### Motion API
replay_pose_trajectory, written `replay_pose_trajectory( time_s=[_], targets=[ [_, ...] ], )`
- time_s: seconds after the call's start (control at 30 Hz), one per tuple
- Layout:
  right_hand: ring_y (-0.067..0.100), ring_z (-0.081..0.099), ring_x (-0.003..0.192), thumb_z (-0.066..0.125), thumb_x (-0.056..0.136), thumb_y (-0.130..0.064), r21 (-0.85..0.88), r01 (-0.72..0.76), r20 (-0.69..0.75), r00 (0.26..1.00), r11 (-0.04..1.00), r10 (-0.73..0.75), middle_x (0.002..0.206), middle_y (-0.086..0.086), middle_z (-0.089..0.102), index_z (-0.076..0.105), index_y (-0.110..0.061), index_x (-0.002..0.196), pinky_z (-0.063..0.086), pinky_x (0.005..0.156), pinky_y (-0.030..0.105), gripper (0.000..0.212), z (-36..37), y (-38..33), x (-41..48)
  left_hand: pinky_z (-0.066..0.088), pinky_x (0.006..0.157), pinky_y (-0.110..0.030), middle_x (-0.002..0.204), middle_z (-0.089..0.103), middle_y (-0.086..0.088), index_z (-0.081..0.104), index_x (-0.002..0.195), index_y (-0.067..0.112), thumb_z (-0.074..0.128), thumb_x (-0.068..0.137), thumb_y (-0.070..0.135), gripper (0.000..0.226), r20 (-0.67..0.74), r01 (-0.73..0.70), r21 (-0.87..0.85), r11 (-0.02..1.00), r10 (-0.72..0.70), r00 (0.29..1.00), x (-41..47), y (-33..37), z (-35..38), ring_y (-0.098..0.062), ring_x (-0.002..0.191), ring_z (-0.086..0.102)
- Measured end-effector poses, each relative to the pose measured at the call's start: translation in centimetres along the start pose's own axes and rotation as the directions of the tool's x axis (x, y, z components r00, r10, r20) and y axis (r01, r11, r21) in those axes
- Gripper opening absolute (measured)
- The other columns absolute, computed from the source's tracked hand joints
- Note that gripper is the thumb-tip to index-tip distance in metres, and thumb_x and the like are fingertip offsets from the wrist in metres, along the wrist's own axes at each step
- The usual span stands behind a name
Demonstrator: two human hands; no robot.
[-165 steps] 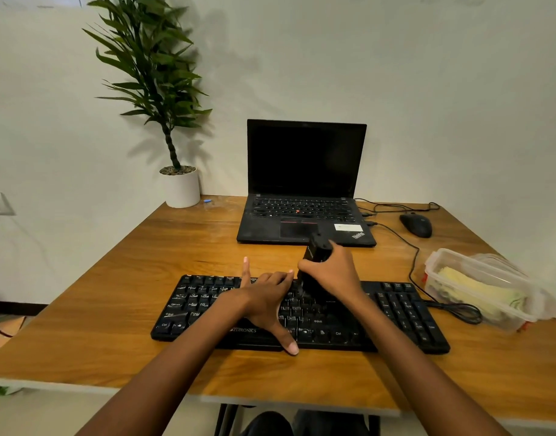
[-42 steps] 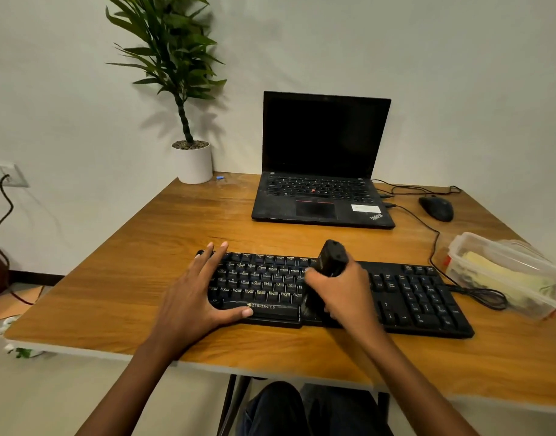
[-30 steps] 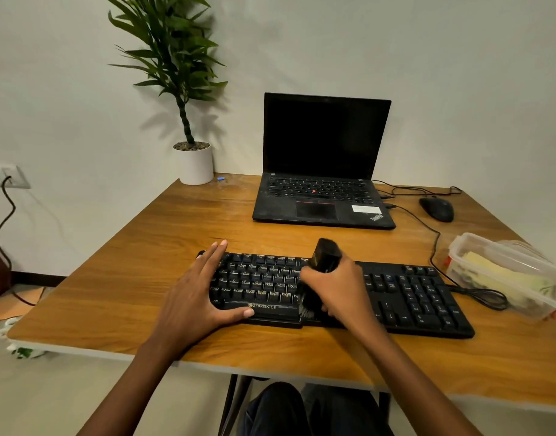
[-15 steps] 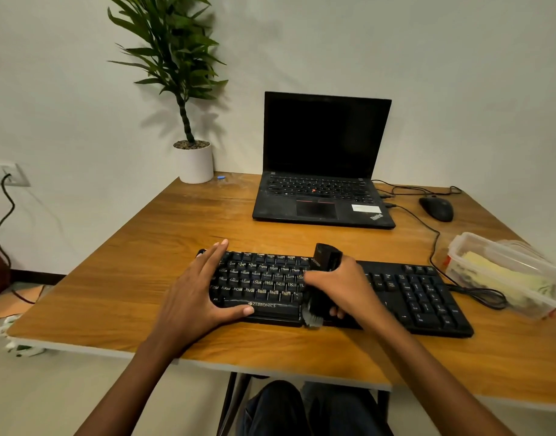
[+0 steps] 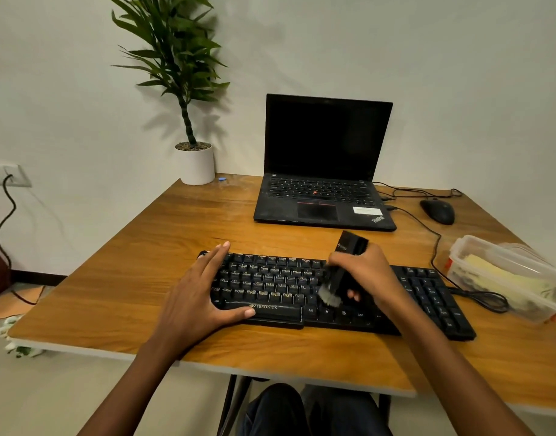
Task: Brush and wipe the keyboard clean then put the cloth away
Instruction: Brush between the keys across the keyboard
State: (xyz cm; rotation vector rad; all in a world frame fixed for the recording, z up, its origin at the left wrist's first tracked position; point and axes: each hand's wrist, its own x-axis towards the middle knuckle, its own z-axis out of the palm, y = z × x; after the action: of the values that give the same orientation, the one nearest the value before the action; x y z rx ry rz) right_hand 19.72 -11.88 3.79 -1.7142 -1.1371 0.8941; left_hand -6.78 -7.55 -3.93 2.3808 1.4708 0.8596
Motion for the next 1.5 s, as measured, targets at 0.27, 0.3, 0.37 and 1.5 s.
replay_pose_trajectory(
  time_s=[0.27,0.3,0.37,1.5],
  targets=[
    [0.005,0.051,0.036,0.066,0.080,-0.016,-0.127,0.067,0.004,0.998,0.990,-0.067,0.071,0.007,0.060,0.054,-0.004,0.089,0.036,0.033,0.014,0.019,2.2,0.7,0.1,0.042,0.101,-0.043,0.153,0.027,0.004,-0.002,0.144,0.047,0.043,0.047,0.096,0.117,0.003,0.017,0.014,1.000,-0.017,1.000,0.0,-0.2,0.1,-0.018,0.136,0.034],
    [0.008,0.050,0.037,0.066,0.080,-0.017,-0.135,0.032,0.041,0.999,0.990,-0.027,0.069,0.007,0.061,0.054,-0.005,0.087,0.036,0.032,0.015,0.018,1.8,0.4,0.3,0.043,0.101,-0.044,0.154,0.027,0.005,-0.003,0.144,0.048,0.044,0.047,0.095,0.118,0.006,0.018,0.011,1.000,-0.018,1.000,0.0,-0.2,0.1,-0.019,0.136,0.035],
    [0.013,0.048,0.035,0.066,0.079,-0.016,-0.095,-0.012,0.071,0.997,0.995,0.019,0.063,0.009,0.061,0.053,-0.005,0.081,0.036,0.031,0.018,0.017,0.5,-0.5,1.3,0.044,0.100,-0.045,0.154,0.027,0.005,-0.004,0.143,0.049,0.045,0.047,0.095,0.117,0.011,0.018,0.010,1.000,-0.019,1.000,-0.1,-0.3,0.2,-0.019,0.136,0.035],
    [0.013,0.052,0.065,0.070,0.075,-0.013,-0.256,0.404,0.031,0.912,0.878,-0.410,0.073,-0.001,0.056,0.051,-0.013,0.085,0.043,0.057,0.021,0.022,1.5,-0.2,4.4,0.038,0.103,-0.043,0.154,0.027,0.004,-0.002,0.144,0.048,0.044,0.048,0.094,0.115,0.021,0.031,0.017,0.999,-0.031,0.999,-0.2,0.0,0.1,-0.018,0.141,0.026]
  ],
)
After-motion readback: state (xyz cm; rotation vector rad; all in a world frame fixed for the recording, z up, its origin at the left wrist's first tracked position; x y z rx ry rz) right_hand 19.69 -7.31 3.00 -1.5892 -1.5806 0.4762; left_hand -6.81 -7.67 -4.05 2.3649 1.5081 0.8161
